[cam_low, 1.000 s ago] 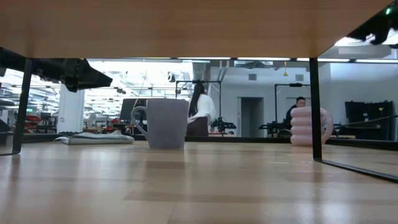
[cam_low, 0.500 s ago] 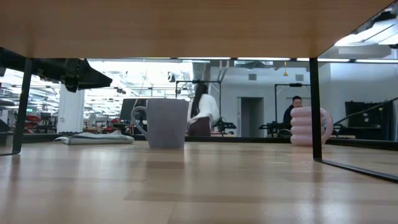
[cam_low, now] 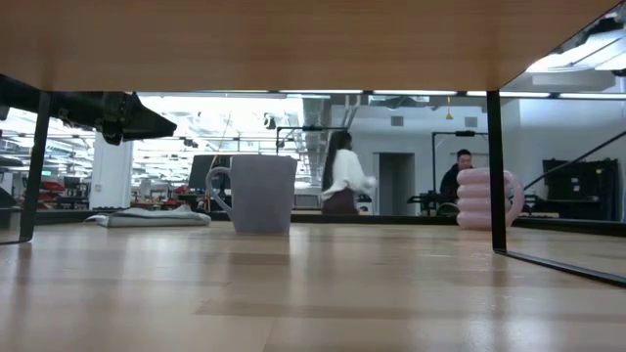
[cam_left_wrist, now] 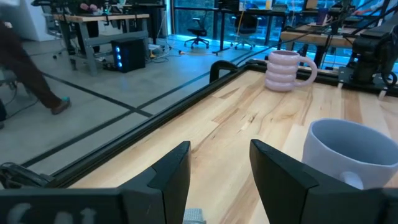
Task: Stack small to large cups/mugs on shelf
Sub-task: Put the green mug on the shelf
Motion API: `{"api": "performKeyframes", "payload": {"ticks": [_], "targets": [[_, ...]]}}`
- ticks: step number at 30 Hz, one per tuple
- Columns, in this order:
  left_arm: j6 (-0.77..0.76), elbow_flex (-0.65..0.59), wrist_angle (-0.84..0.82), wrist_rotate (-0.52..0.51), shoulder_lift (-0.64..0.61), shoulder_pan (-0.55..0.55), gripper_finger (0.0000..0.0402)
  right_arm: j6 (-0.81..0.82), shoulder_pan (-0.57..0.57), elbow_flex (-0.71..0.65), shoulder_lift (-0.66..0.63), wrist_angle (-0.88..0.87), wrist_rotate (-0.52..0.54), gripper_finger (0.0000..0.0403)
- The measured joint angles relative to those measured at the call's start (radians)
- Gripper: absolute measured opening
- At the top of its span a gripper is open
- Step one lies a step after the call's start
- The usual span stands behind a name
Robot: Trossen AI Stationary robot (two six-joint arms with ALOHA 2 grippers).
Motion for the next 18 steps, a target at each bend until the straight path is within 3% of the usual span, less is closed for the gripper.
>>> {"api": "performKeyframes", "payload": {"ticks": [9, 18], "targets": [[0.0, 0.0, 0.0, 0.0, 0.0, 0.0, 0.0156, -0.067, 0.059, 0.14, 0.023, -0.133, 0.001, 0.0193], [0.0, 0.0, 0.0, 0.0, 0.0, 0.0, 0.0156, -0.067, 0.111, 0.176, 0.031, -0.327, 0.0, 0.0193]]}}
